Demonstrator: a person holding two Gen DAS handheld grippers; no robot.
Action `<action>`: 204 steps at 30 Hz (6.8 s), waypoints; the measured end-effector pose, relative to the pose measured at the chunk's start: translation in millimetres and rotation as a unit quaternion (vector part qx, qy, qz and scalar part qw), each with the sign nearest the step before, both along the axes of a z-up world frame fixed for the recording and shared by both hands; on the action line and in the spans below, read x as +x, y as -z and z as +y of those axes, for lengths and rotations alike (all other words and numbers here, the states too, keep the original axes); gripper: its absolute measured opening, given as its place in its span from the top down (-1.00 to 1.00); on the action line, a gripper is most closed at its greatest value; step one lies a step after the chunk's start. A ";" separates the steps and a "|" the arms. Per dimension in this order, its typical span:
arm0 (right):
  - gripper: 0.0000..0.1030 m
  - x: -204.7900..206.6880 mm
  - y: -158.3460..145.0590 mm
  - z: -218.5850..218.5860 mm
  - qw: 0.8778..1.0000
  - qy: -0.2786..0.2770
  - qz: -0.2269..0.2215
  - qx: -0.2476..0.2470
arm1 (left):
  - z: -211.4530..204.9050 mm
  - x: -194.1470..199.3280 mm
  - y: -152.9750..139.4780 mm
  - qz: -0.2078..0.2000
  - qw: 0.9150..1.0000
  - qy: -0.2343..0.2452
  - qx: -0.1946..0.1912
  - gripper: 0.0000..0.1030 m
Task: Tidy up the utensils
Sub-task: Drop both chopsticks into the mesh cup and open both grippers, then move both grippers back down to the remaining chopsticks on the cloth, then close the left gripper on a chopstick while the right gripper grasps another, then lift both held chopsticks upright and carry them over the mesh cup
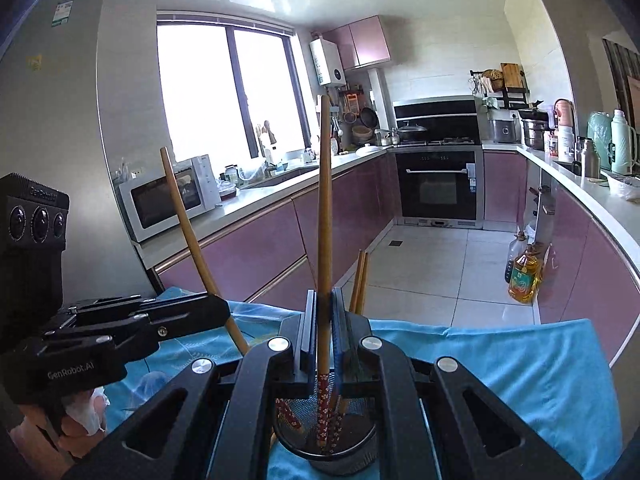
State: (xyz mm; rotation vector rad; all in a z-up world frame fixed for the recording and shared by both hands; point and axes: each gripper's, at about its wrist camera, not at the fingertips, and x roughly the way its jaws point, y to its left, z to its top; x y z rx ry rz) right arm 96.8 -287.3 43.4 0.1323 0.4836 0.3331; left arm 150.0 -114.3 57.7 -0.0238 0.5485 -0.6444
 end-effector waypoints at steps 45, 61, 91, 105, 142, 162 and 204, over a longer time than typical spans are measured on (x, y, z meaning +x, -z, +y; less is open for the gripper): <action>0.09 -63.0 103.8 64.7 0.981 -0.091 0.169 -0.019 | 89.3 -46.7 127.4 0.081 0.989 -0.076 0.092 0.17; 0.10 -61.4 137.1 91.0 0.974 -0.081 0.207 -0.048 | 70.0 -49.8 176.8 0.129 0.980 -0.066 0.135 0.17; 0.39 -45.4 141.1 101.4 0.972 -0.052 0.207 -0.103 | 66.1 -37.2 179.6 0.139 0.977 -0.075 0.142 0.26; 0.88 -42.2 141.4 83.2 0.973 -0.041 0.226 -0.038 | 69.2 -31.0 179.4 0.165 0.977 -0.083 0.105 0.83; 0.88 -45.7 139.2 92.5 0.969 -0.096 0.226 -0.040 | 64.9 -25.9 181.6 0.172 0.978 -0.050 0.106 0.84; 0.88 -68.0 77.9 56.4 0.986 -0.090 0.140 0.008 | 71.0 -55.7 111.2 0.104 0.993 -0.021 0.041 0.85; 0.88 -66.7 2.0 15.4 0.998 -0.049 0.029 0.011 | 51.6 -56.4 39.5 0.033 0.999 -0.002 -0.010 0.86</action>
